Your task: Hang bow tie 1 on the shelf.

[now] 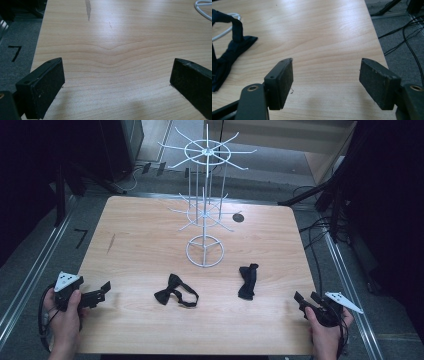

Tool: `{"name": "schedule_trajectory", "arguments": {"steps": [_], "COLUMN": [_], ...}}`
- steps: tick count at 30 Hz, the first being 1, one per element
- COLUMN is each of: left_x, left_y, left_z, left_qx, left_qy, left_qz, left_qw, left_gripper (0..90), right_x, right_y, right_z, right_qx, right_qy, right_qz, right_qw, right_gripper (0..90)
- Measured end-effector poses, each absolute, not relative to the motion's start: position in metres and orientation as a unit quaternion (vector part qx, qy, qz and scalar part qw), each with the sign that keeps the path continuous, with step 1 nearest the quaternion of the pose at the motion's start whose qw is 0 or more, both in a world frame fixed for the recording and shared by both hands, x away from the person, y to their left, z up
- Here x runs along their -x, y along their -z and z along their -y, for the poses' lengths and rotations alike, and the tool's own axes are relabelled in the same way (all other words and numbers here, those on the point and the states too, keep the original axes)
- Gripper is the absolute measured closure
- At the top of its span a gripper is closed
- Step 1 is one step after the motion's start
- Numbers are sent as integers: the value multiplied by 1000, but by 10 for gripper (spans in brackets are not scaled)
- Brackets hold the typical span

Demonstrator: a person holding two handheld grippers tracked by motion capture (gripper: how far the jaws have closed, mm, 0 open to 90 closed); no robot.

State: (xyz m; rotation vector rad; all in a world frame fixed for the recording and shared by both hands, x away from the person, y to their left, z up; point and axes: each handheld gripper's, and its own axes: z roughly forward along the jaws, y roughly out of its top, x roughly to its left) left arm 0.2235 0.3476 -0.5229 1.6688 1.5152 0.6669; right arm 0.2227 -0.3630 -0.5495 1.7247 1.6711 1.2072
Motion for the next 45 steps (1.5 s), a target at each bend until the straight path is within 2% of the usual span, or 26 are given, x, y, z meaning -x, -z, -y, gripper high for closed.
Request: {"name": "schedule_trajectory", "arguments": {"steps": [5, 20, 45], "left_x": [-224, -224, -224], "left_y": [523, 523, 523], "left_z": [-348, -347, -347], "left_qx": [-655, -656, -656], "left_qy": [-261, -258, -260], "left_qz": [-597, -598, -598], "left_qw": [382, 382, 381], "left_gripper": [0, 0, 0], "right_x": [-221, -228, -237], "right_y": [545, 523, 509], "right_z": [358, 292, 247], "right_qx": [-616, -551, -531], "right_qy": [-448, -457, -460], "right_qz": [-609, -667, -685], "right_qw": [222, 208, 194], "right_gripper": [289, 328, 348]}}
